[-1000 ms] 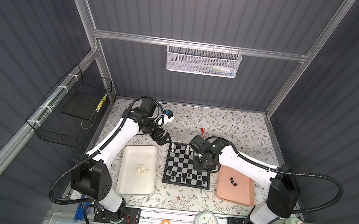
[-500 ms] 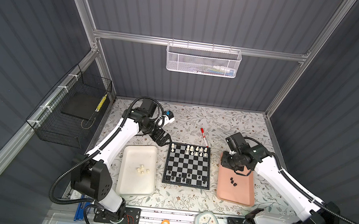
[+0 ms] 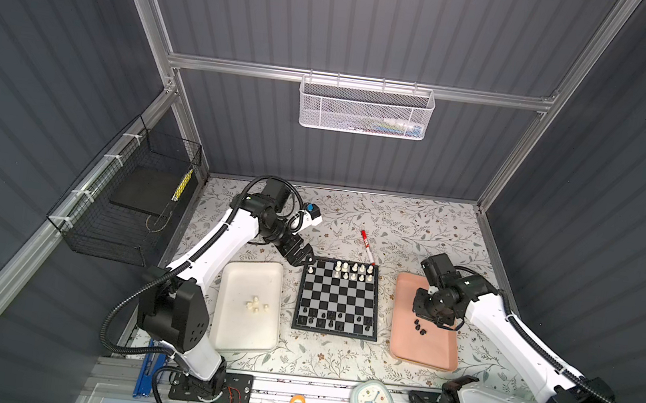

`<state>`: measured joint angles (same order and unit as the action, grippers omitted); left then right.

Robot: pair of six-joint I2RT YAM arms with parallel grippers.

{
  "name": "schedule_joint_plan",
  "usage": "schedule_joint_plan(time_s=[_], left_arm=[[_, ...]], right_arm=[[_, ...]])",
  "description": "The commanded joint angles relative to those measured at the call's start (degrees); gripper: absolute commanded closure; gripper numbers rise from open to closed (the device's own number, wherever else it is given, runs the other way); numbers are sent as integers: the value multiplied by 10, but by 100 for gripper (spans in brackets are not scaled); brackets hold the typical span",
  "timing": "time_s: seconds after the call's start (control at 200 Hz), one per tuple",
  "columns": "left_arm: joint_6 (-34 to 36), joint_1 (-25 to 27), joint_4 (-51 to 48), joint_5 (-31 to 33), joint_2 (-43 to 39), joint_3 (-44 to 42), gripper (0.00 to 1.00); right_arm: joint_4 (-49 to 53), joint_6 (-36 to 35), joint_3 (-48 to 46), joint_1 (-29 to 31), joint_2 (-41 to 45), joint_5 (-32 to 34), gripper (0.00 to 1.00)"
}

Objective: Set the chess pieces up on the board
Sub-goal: 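Move the open right gripper back over the pink tray, then lower the right gripper onto the black pieces in the pink tray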

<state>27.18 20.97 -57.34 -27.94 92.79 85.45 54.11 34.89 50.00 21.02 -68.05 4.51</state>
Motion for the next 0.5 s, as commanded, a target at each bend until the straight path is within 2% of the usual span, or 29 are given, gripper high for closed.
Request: schedule_joint_plan(time_s=[0.0, 0.495], left_arm=[[25, 4, -29, -33, -12, 6, 0], [22, 4, -18, -22, -38, -16, 0]], right_arm=[[-15, -24, -14, -15, -7, 9, 73], [-48, -36, -23, -27, -71, -8, 73]])
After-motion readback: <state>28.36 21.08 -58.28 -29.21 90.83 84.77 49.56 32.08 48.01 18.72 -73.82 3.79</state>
